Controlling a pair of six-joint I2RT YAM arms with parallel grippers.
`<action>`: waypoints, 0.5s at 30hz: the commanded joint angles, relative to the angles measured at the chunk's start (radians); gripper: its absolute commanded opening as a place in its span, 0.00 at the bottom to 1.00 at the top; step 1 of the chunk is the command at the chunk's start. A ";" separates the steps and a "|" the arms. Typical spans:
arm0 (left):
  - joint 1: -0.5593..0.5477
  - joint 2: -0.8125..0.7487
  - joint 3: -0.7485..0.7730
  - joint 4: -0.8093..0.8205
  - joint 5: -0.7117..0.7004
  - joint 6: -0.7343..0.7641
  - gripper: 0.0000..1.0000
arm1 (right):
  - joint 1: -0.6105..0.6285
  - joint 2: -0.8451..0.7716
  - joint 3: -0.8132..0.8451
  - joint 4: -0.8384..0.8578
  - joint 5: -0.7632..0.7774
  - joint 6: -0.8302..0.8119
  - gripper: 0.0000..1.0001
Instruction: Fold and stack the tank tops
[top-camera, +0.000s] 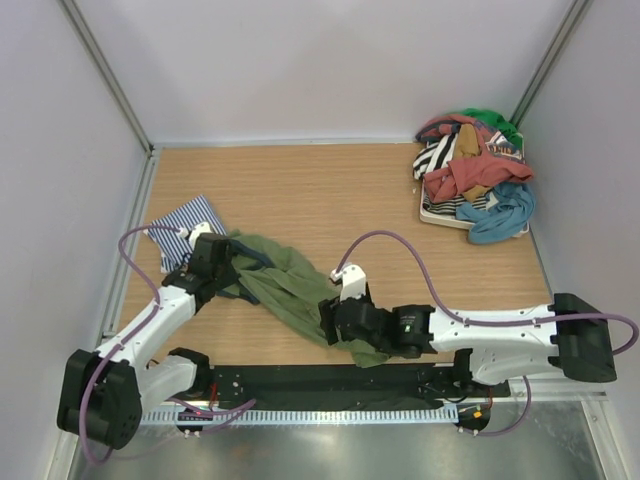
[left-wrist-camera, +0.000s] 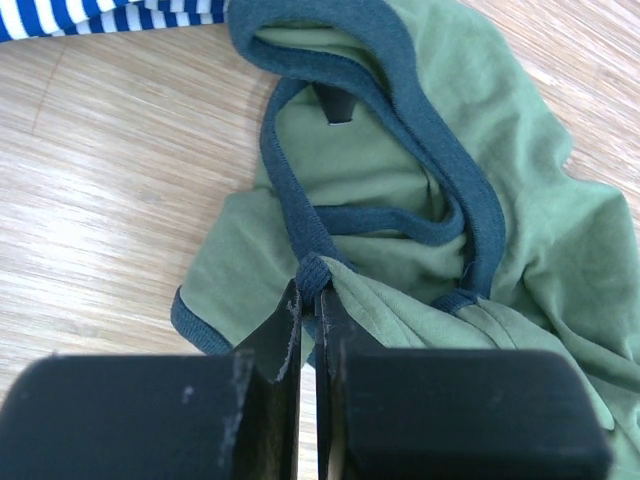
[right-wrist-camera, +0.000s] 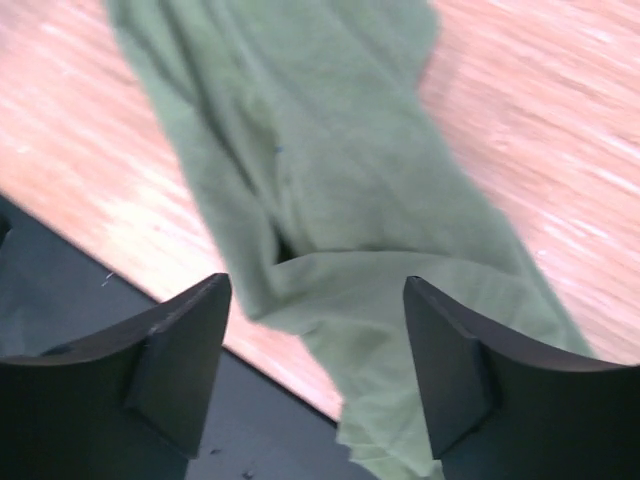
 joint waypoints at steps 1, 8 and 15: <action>0.026 -0.018 -0.014 0.043 -0.012 0.003 0.00 | -0.093 0.011 0.038 -0.055 -0.059 -0.060 0.78; 0.029 -0.059 -0.038 0.067 0.013 0.010 0.00 | -0.196 0.237 0.122 -0.002 -0.216 -0.183 0.90; 0.029 -0.073 -0.044 0.075 0.021 0.013 0.00 | -0.383 0.405 0.252 0.031 -0.253 -0.235 0.39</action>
